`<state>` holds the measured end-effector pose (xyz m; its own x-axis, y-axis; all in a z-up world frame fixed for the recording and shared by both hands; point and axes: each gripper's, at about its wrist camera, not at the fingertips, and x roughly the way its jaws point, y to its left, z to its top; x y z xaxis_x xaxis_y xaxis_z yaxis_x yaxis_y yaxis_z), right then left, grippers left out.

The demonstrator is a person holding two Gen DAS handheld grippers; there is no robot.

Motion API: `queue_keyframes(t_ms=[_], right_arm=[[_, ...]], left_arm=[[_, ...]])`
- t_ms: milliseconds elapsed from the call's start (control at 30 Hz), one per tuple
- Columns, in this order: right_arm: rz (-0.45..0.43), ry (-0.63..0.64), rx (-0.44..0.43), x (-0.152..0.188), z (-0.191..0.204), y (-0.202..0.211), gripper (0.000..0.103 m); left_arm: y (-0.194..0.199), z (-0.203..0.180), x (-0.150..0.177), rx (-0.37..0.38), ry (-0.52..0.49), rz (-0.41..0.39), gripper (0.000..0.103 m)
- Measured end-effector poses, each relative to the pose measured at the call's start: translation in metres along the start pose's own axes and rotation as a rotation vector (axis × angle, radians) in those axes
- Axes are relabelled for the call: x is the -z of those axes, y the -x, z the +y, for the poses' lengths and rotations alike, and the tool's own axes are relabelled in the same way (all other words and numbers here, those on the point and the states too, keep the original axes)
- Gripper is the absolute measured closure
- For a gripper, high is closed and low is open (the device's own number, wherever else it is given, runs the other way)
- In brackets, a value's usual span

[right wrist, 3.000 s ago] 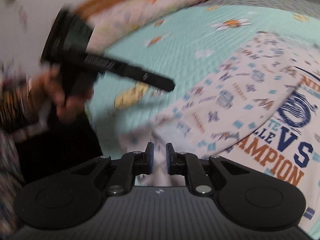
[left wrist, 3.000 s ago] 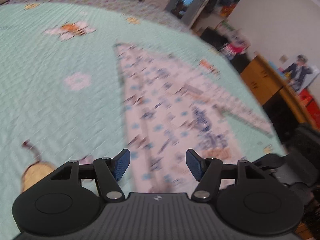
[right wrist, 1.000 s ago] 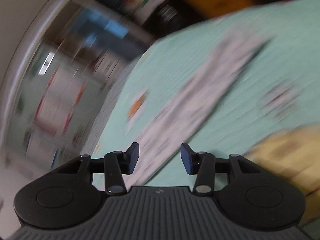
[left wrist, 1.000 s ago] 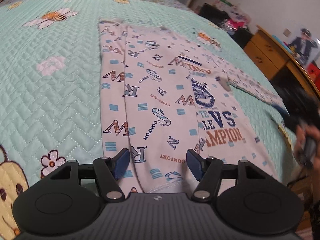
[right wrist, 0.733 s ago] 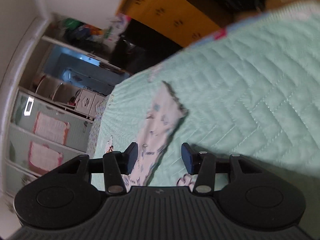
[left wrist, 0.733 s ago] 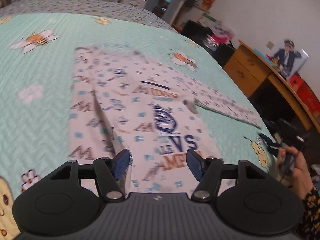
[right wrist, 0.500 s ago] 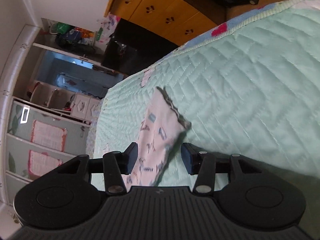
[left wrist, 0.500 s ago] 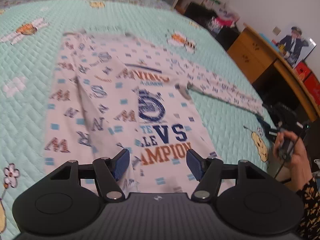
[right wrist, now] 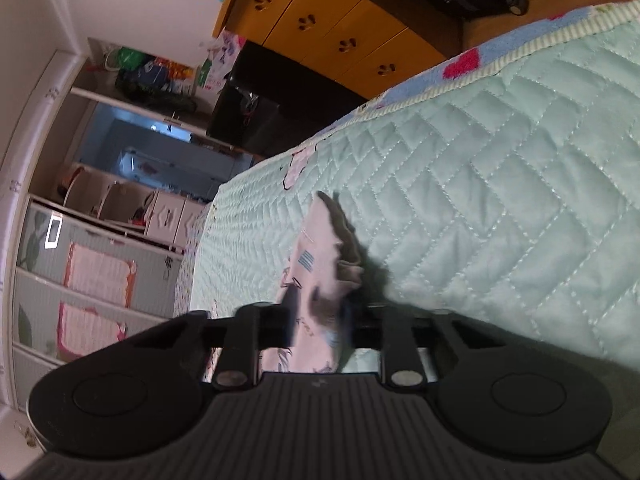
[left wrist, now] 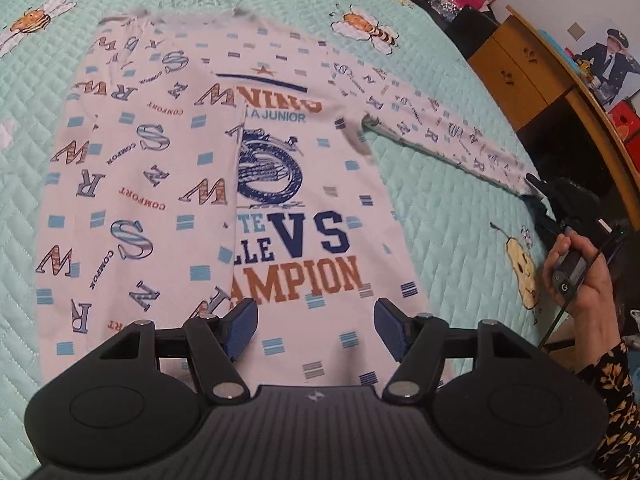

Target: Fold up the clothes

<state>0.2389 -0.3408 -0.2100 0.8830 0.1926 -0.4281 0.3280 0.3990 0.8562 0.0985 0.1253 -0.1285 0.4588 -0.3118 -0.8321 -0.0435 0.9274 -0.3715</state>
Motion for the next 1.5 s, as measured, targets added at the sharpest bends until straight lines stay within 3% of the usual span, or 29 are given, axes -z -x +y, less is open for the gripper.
queue_keyframes(t_ms=[167,367,533,767,867,1200,1367,1500], right_arm=[[0.017,0.222,-0.036,0.009,0.033,0.006,0.088],[0.036,0.496,-0.120,0.044,0.089,0.014,0.088],[0.144,0.694,-0.186,0.099,0.117,0.022,0.088],[0.329,0.878,-0.268,0.175,0.135,0.038,0.088],[0.379,0.964,-0.260,0.197,0.137,0.040,0.088],[0.399,1.009,-0.201,0.219,0.120,0.047,0.088],[0.375,1.160,-0.178,0.226,0.121,0.055,0.087],[0.355,1.280,-0.159,0.232,0.121,0.061,0.067]], left_arm=[[0.001,0.007,-0.001,0.025,0.025,-0.003,0.036],[0.005,0.000,-0.009,-0.034,-0.040,-0.031,0.036],[0.000,0.000,-0.014,-0.133,-0.101,-0.017,0.036],[-0.014,0.017,-0.009,-0.169,-0.092,0.023,0.036],[-0.017,0.016,-0.008,-0.171,-0.108,0.022,0.033],[-0.021,0.012,-0.008,-0.174,-0.128,0.027,0.028],[-0.022,0.013,-0.009,-0.169,-0.127,0.031,0.027],[-0.023,0.011,-0.008,-0.170,-0.131,0.033,0.024]])
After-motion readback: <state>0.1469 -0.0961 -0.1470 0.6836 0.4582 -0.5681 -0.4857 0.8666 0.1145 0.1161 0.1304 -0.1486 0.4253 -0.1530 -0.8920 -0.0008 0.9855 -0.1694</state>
